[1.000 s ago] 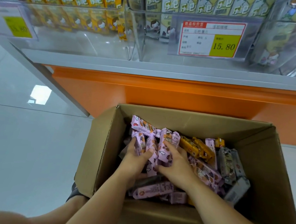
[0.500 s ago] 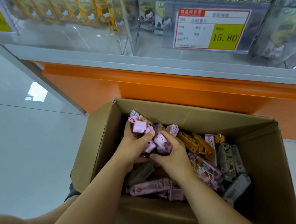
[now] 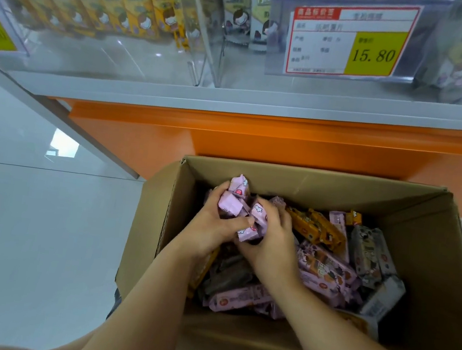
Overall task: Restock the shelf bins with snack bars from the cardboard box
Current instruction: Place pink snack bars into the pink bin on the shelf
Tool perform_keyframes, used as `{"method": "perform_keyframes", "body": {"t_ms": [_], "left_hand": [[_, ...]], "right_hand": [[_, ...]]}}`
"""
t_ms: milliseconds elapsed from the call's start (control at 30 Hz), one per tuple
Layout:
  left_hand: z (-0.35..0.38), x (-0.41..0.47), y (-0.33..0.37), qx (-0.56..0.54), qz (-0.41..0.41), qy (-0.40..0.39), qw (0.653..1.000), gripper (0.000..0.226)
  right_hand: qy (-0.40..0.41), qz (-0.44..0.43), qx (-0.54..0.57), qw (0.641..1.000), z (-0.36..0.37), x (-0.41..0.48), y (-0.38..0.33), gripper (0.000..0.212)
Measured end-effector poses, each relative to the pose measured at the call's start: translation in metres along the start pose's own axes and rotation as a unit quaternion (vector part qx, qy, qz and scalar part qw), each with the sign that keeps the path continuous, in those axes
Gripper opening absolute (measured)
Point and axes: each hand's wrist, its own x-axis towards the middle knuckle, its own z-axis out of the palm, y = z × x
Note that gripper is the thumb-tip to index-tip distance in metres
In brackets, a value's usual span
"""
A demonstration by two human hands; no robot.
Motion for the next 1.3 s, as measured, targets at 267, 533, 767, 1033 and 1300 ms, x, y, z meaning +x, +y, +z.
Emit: {"method": "perform_keyframes", "body": {"t_ms": [267, 533, 767, 1033, 1300], "left_hand": [[-0.002, 0.016, 0.023, 0.129, -0.092, -0.088, 0.983, 0.074], [0.003, 0.021, 0.016, 0.451, 0.043, 0.003, 0.892, 0.06], [0.008, 0.017, 0.003, 0.483, 0.134, 0.128, 0.856, 0.05], [0.007, 0.016, 0.004, 0.458, 0.111, 0.036, 0.881, 0.083], [0.01, 0.018, 0.007, 0.244, 0.037, -0.065, 0.967, 0.084]], "right_hand": [[0.034, -0.032, -0.041, 0.998, -0.034, 0.025, 0.008, 0.066], [-0.065, -0.047, -0.088, 0.993, -0.057, 0.043, 0.005, 0.059], [-0.037, -0.045, -0.047, 0.997, -0.049, 0.037, 0.011, 0.064], [-0.007, -0.053, -0.061, 0.997, -0.035, 0.03, 0.013, 0.07], [0.028, -0.064, -0.063, 0.996, -0.031, 0.033, 0.016, 0.059]]}}
